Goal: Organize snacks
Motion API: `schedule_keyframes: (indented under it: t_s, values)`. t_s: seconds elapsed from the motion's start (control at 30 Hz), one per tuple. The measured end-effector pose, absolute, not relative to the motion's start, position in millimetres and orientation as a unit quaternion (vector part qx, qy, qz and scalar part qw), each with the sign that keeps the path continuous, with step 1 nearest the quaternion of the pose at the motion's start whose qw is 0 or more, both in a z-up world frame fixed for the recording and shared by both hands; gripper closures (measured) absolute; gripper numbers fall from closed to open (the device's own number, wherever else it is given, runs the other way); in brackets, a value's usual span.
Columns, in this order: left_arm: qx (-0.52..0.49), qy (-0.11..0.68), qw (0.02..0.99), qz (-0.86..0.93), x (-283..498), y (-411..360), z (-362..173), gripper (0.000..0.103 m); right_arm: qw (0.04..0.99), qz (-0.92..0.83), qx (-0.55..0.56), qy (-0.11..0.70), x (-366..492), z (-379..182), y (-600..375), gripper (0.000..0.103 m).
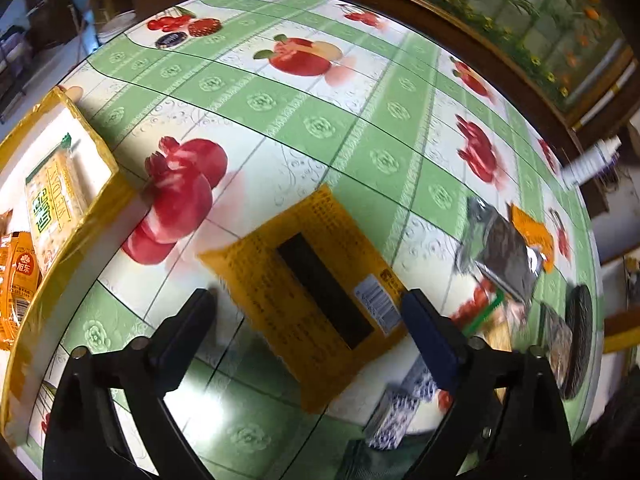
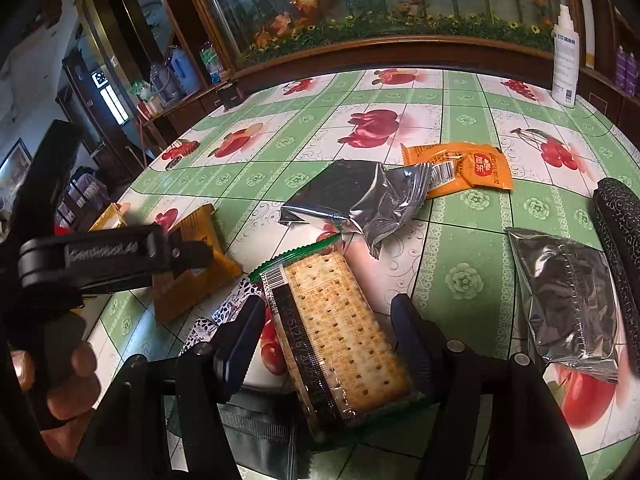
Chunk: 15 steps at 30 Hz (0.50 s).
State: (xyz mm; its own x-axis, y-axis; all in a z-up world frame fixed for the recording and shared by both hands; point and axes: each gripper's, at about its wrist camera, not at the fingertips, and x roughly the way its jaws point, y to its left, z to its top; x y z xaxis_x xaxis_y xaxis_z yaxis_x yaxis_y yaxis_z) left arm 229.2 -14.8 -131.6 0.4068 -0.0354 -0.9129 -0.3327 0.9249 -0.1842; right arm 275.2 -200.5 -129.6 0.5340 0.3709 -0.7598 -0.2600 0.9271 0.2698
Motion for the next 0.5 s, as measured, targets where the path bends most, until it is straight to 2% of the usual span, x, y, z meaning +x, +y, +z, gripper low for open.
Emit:
schedule_keyframes:
  t_s: [0.03, 0.23, 0.4, 0.5]
  values:
    - [-0.168, 0.535, 0.822, 0.098, 232, -15, -134, 0.000, 0.874, 0.181, 0.062, 0.447, 275, -129, -200, 0.035]
    - [-0.145, 0.534, 0.828, 0.094, 238, -13, -140, 0.000, 0.871, 0.189, 0.084, 0.446, 275, -130, -206, 0.035]
    - [-0.254, 0.552, 0.789, 0.097, 256, 5, -128, 0.000, 0.872, 0.187, 0.082, 0.445, 275, -130, -207, 0.035]
    - [-0.283, 0.550, 0.777, 0.116, 260, 9, -128, 0.000, 0.872, 0.187, 0.082, 0.445, 275, -130, -206, 0.035]
